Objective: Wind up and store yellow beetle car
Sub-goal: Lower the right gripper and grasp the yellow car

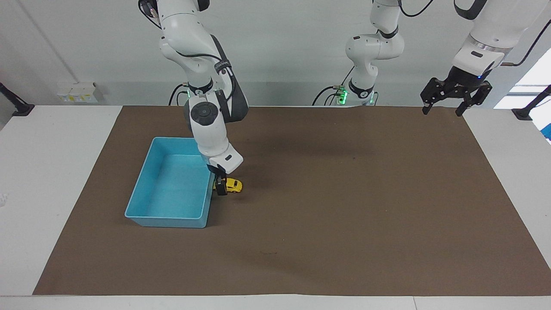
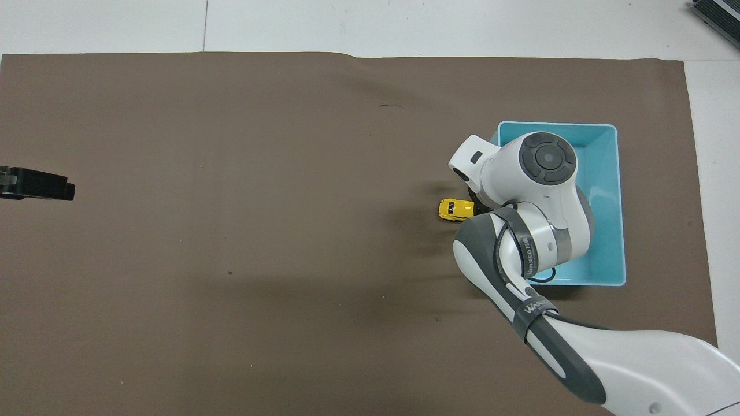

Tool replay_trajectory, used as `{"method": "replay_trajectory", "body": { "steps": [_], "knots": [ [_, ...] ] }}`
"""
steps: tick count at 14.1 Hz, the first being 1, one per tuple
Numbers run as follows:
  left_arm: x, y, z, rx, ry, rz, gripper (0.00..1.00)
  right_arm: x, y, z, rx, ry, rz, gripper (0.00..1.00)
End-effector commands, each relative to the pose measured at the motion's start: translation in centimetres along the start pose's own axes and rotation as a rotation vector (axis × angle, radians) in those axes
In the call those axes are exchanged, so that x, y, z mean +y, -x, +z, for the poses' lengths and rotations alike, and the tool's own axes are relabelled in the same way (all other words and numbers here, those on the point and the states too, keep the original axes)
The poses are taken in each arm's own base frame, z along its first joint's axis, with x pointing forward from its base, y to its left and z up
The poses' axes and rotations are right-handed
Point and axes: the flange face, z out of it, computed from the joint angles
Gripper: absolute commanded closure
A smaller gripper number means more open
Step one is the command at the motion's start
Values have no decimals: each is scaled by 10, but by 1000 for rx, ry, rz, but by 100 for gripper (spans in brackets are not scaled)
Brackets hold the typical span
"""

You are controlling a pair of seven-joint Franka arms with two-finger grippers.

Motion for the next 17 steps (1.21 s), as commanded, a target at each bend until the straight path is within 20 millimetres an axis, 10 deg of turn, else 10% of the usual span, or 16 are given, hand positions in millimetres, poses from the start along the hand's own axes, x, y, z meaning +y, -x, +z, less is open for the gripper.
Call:
{"method": "replay_trajectory", "body": {
  "steps": [1,11,15,17],
  "knots": [
    [-1,5,-4,-5,8,-10,0,-1,2,11,-4,-5,-12,0],
    [-2,5,-4,-5,8,-12,0,-16,-6,33,6,-4,5,3],
    [-1,5,-4,-5,8,-10,0,-18,-7,34,3,-8,24,27],
    [-2,5,-4,-5,8,-12,0,-19,-7,34,3,-10,30,62]
  ]
}}
